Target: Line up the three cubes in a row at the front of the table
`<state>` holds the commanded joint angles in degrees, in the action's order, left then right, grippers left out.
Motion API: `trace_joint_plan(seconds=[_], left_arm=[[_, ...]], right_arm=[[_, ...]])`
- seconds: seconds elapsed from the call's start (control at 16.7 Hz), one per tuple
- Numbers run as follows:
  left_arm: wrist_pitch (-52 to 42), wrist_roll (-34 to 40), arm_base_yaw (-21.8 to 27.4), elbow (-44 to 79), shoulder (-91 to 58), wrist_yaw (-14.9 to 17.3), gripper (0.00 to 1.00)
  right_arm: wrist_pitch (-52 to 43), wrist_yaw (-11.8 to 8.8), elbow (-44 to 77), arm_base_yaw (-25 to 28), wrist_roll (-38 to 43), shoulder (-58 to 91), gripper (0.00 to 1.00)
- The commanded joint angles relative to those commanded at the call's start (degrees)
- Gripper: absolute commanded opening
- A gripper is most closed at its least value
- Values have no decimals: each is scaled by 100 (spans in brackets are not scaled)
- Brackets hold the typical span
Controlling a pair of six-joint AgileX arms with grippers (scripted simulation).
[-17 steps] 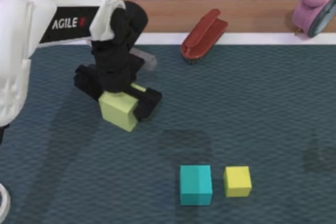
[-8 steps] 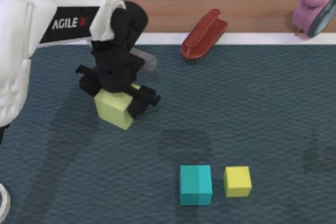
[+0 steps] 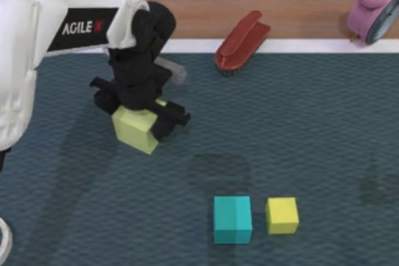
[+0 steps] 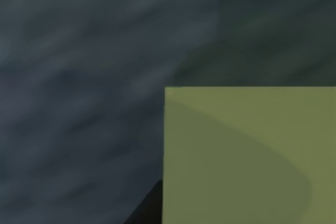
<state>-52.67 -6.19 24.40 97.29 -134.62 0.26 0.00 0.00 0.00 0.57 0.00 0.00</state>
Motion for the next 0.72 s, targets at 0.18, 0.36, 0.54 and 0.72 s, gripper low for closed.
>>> trace_joint_plan(seconds=[0.18,0.36,0.54,0.72], left_arm=[[0,0,0,0,0,0,0],[-114,-11,-7,91,68,2,0],[-673,6,-61,437,250,-2,0],[-1234,8,-106,772,463,-2,0]], right_arm=[[0,0,0,0,0,0,100],[0,0,0,0,0,0,100],[0,0,0,0,0,0,100],[0,0,0,0,0,0,100]])
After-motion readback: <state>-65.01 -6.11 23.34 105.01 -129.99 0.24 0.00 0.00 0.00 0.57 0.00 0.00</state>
